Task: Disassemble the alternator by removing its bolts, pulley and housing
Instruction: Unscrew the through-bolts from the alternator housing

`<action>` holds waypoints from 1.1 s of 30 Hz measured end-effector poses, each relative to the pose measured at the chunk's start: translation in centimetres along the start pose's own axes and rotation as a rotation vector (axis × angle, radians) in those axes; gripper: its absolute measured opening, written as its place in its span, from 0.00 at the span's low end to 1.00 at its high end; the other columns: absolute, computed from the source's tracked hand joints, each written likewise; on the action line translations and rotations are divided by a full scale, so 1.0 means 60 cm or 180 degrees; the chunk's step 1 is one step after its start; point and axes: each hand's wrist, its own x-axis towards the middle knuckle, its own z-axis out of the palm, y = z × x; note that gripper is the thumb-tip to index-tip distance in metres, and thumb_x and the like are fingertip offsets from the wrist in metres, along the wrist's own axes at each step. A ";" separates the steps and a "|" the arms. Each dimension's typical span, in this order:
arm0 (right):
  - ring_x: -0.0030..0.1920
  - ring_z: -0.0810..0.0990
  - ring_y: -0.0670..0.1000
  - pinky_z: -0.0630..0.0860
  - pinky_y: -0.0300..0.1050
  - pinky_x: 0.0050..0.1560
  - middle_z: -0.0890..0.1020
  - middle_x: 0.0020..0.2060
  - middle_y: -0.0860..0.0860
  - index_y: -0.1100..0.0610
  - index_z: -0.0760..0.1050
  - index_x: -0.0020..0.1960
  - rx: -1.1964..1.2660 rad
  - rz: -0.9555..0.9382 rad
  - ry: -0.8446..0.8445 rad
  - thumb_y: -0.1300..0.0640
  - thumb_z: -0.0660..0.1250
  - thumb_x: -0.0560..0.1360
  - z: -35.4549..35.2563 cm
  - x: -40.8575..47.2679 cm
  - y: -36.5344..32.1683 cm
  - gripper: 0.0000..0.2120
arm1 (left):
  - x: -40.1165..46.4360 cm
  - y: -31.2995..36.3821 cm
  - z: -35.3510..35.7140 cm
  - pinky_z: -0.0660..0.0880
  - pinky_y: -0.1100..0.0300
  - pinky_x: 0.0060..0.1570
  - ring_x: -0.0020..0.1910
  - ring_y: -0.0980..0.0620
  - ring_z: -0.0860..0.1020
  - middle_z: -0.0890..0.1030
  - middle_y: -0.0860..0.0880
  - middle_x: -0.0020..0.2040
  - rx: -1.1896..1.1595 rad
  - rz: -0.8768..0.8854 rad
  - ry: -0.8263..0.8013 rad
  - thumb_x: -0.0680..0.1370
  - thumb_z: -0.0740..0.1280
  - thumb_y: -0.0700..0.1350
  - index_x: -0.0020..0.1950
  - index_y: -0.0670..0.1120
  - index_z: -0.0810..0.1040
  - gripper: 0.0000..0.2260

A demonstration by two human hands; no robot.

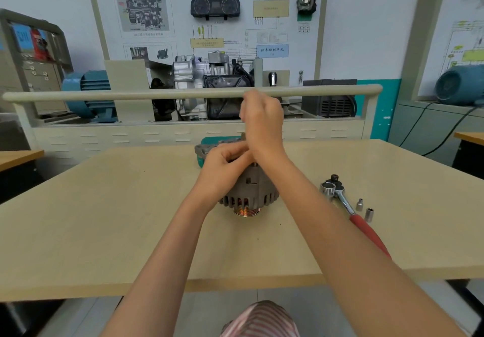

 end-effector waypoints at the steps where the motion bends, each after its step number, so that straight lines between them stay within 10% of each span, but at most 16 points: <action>1: 0.28 0.65 0.49 0.66 0.40 0.37 0.66 0.22 0.53 0.56 0.60 0.23 0.0492 0.0269 -0.0100 0.56 0.55 0.73 -0.005 0.008 0.000 0.20 | 0.001 -0.002 0.000 0.72 0.74 0.38 0.42 0.66 0.80 0.84 0.62 0.40 -0.0015 -0.0019 -0.0003 0.78 0.65 0.42 0.46 0.59 0.82 0.12; 7: 0.29 0.73 0.50 0.76 0.43 0.52 0.70 0.19 0.50 0.54 0.64 0.19 0.2129 0.0881 -0.0572 0.59 0.49 0.80 -0.024 0.026 0.009 0.30 | 0.005 -0.009 -0.005 0.76 0.70 0.46 0.49 0.60 0.82 0.85 0.55 0.46 -0.0176 -0.0191 0.0013 0.77 0.68 0.42 0.51 0.54 0.82 0.08; 11: 0.39 0.77 0.51 0.70 0.33 0.44 0.74 0.29 0.48 0.57 0.69 0.28 0.0355 -0.0072 -0.0043 0.62 0.54 0.77 -0.007 -0.007 0.014 0.19 | 0.002 -0.007 -0.005 0.75 0.70 0.41 0.41 0.63 0.81 0.85 0.55 0.40 -0.0104 -0.0116 0.0058 0.77 0.67 0.38 0.45 0.53 0.85 0.11; 13: 0.41 0.72 0.52 0.68 0.37 0.48 0.72 0.35 0.50 0.59 0.70 0.35 -0.1179 -0.0921 0.0323 0.61 0.58 0.73 0.003 -0.025 0.020 0.09 | 0.002 -0.009 -0.007 0.68 0.75 0.28 0.28 0.67 0.76 0.79 0.59 0.26 -0.0006 -0.0184 0.0192 0.76 0.64 0.32 0.29 0.52 0.80 0.21; 17: 0.47 0.70 0.55 0.65 0.49 0.60 0.74 0.41 0.55 0.61 0.74 0.42 -0.2885 -0.1081 0.0627 0.58 0.59 0.72 0.018 -0.037 0.025 0.08 | 0.003 -0.011 -0.007 0.64 0.75 0.22 0.22 0.67 0.71 0.74 0.59 0.20 0.0115 -0.0269 0.0297 0.75 0.60 0.29 0.28 0.50 0.74 0.20; 20: 0.41 0.68 0.50 0.63 0.42 0.48 0.71 0.33 0.49 0.56 0.68 0.31 -0.1750 -0.0728 0.0557 0.59 0.60 0.74 0.013 -0.020 0.015 0.12 | 0.001 -0.006 -0.004 0.65 0.76 0.25 0.25 0.68 0.74 0.76 0.60 0.22 0.0038 -0.0234 0.0165 0.75 0.62 0.31 0.24 0.53 0.78 0.24; 23: 0.30 0.65 0.49 0.64 0.45 0.37 0.65 0.23 0.49 0.54 0.59 0.24 0.0018 0.0116 0.0180 0.61 0.57 0.77 0.004 0.004 0.000 0.23 | 0.003 -0.003 -0.001 0.71 0.75 0.34 0.38 0.66 0.80 0.84 0.60 0.36 -0.0089 -0.0124 0.0025 0.77 0.66 0.38 0.42 0.56 0.83 0.13; 27: 0.26 0.69 0.51 0.75 0.45 0.47 0.67 0.18 0.52 0.55 0.61 0.18 0.2017 0.1034 -0.0636 0.58 0.50 0.79 -0.017 0.027 0.004 0.29 | 0.006 -0.008 -0.005 0.74 0.73 0.41 0.46 0.62 0.82 0.85 0.59 0.44 -0.0176 -0.0108 -0.0007 0.77 0.67 0.41 0.50 0.55 0.82 0.09; 33: 0.30 0.73 0.47 0.76 0.42 0.46 0.71 0.22 0.48 0.56 0.66 0.23 0.1008 0.0263 -0.0184 0.61 0.51 0.80 0.000 0.002 0.010 0.26 | 0.001 0.001 -0.006 0.72 0.74 0.36 0.38 0.64 0.81 0.84 0.59 0.37 -0.0088 -0.0065 0.0001 0.77 0.66 0.38 0.42 0.57 0.83 0.14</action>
